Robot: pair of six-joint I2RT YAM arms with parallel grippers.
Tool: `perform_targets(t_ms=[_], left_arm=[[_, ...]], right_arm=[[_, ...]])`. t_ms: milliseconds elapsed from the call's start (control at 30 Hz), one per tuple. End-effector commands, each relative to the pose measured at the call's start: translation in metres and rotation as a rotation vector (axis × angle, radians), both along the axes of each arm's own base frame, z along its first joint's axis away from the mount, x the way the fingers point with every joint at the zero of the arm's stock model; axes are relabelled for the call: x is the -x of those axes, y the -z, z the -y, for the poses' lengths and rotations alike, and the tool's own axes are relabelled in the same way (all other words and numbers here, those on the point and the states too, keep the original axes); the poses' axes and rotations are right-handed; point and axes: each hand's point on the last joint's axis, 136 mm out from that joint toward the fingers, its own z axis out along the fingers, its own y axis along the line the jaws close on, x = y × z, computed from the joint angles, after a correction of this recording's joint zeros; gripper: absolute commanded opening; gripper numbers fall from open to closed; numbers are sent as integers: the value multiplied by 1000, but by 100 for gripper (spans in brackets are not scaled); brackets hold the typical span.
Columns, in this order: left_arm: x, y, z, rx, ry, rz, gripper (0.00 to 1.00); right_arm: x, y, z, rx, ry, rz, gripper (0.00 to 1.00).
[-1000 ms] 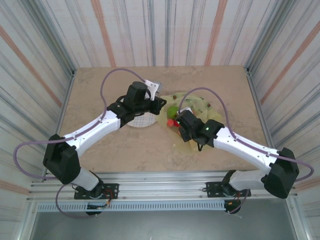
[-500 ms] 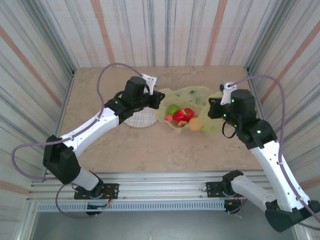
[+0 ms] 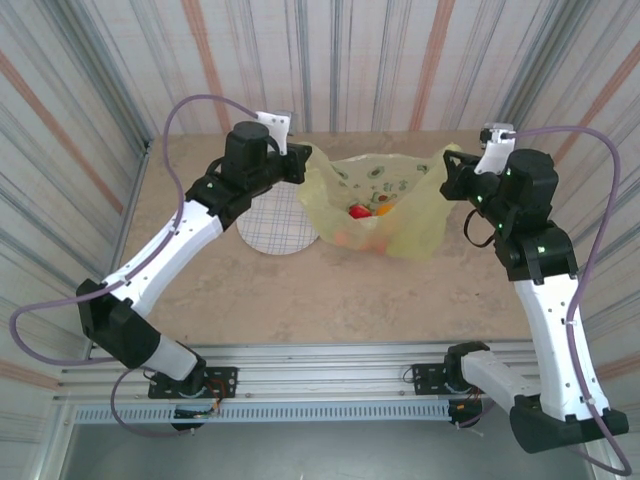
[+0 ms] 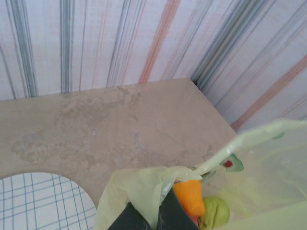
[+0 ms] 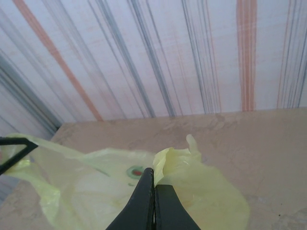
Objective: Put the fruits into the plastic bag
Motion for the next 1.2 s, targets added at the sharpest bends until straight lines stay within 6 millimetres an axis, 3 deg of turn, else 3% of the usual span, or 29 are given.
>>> perform_targets(t_ms=[0, 200, 333, 500, 700, 933, 1000, 1167], left_arm=[[-18, -19, -5, -9, -52, 55, 0], [-44, -35, 8, -22, -47, 89, 0], [-54, -34, 22, -13, -11, 89, 0], [-66, -15, 36, -32, 24, 53, 0], [-73, 14, 44, -58, 47, 9, 0], [-79, 46, 46, -76, 57, -57, 7], [-77, 45, 46, -69, 68, -57, 14], [-65, 29, 43, -35, 90, -26, 37]], right_arm=[[-9, -36, 5, -46, -6, 104, 0], [-35, -43, 3, -82, -23, 111, 0], [-52, -31, 9, -71, 6, 82, 0], [-72, -3, 24, -72, 47, 14, 0], [-83, 30, 41, -67, 94, -57, 0], [-91, 86, 50, -80, 105, -201, 0], [-90, 93, 50, -82, 101, -226, 5], [-83, 88, 50, -79, 96, -226, 31]])
